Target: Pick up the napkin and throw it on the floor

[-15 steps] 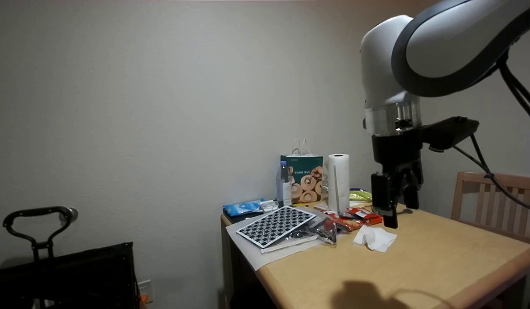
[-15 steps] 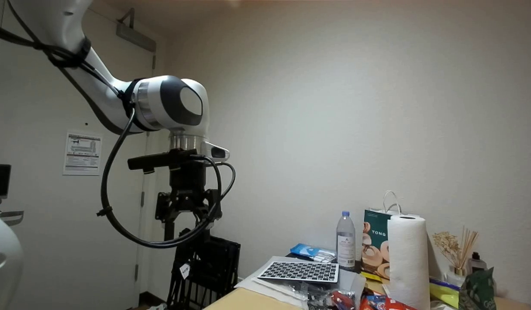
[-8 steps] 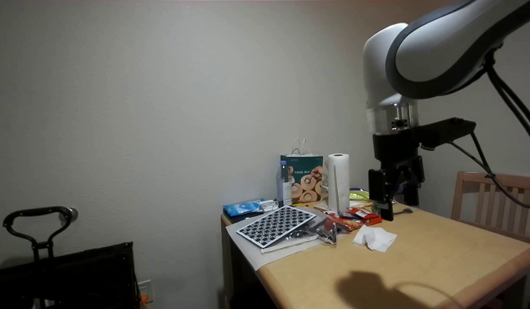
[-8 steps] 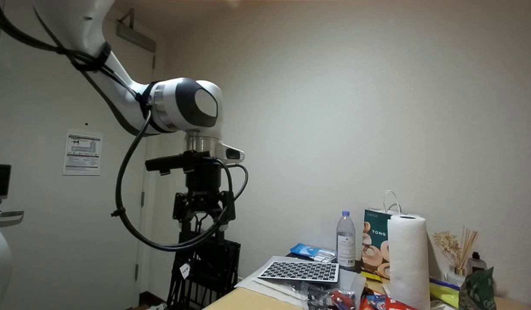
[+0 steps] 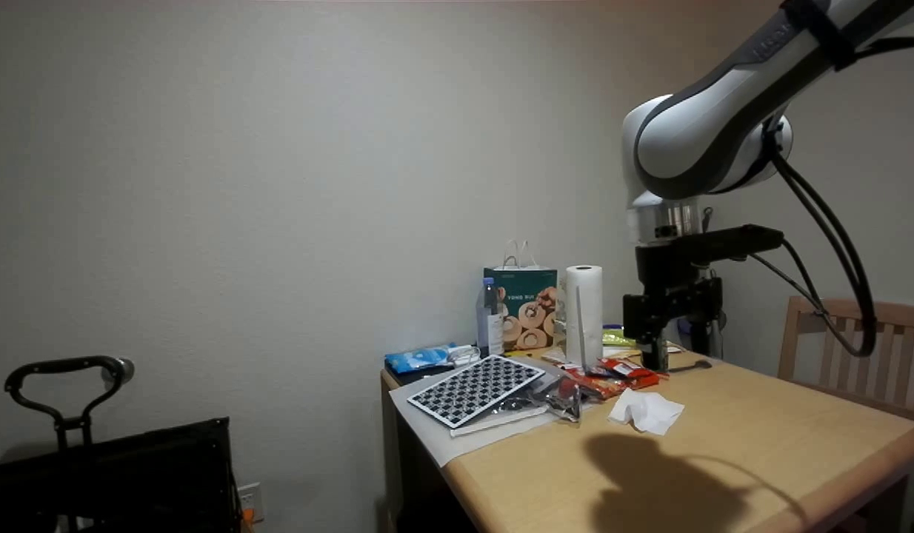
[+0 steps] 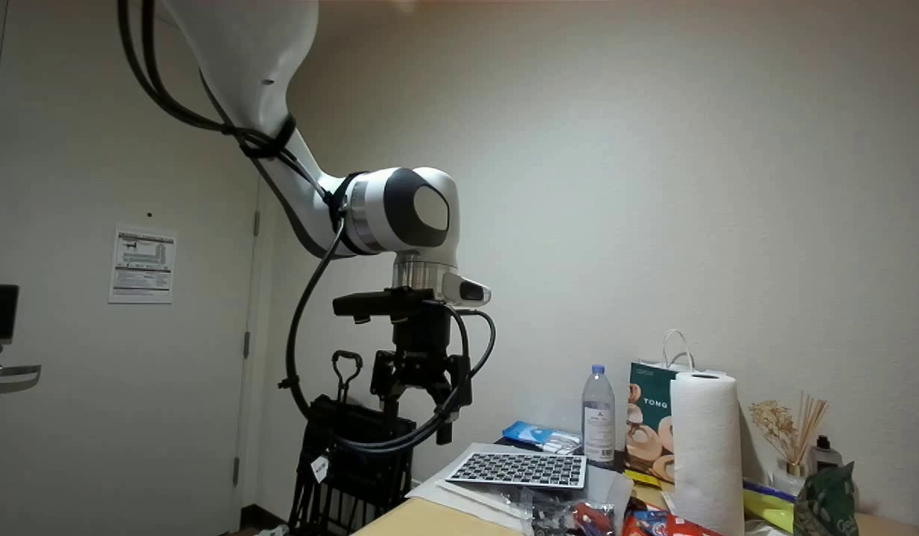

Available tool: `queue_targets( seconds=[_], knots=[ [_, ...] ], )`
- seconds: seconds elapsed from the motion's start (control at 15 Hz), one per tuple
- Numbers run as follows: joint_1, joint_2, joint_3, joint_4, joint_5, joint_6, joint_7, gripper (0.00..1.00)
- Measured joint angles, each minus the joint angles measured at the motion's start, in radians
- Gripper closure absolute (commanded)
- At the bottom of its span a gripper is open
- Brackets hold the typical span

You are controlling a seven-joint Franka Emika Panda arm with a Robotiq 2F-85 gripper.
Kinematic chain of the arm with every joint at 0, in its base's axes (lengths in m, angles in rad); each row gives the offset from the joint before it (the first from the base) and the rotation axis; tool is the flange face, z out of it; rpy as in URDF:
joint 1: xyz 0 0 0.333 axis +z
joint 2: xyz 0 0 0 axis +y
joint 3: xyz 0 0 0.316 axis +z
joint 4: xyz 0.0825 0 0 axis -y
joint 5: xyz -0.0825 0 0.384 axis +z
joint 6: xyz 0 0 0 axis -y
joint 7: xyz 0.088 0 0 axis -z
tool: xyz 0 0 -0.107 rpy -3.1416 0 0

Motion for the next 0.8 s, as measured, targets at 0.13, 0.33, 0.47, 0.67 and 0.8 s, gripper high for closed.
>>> queue_targets(
  seconds=[0.13,0.33,0.47,0.67,0.8],
  knots=[
    [0.001,0.006,0.001,0.004,0.0,0.0,0.0,0.0],
    [0.003,0.009,-0.001,0.006,0.0,0.001,0.0,0.0],
    [0.003,0.034,-0.013,0.023,0.0,0.009,-0.001,0.0],
    [-0.001,0.134,-0.067,0.086,0.013,0.042,-0.032,0.0],
    [-0.005,0.223,-0.105,0.147,0.05,0.05,-0.073,0.0]
  ],
)
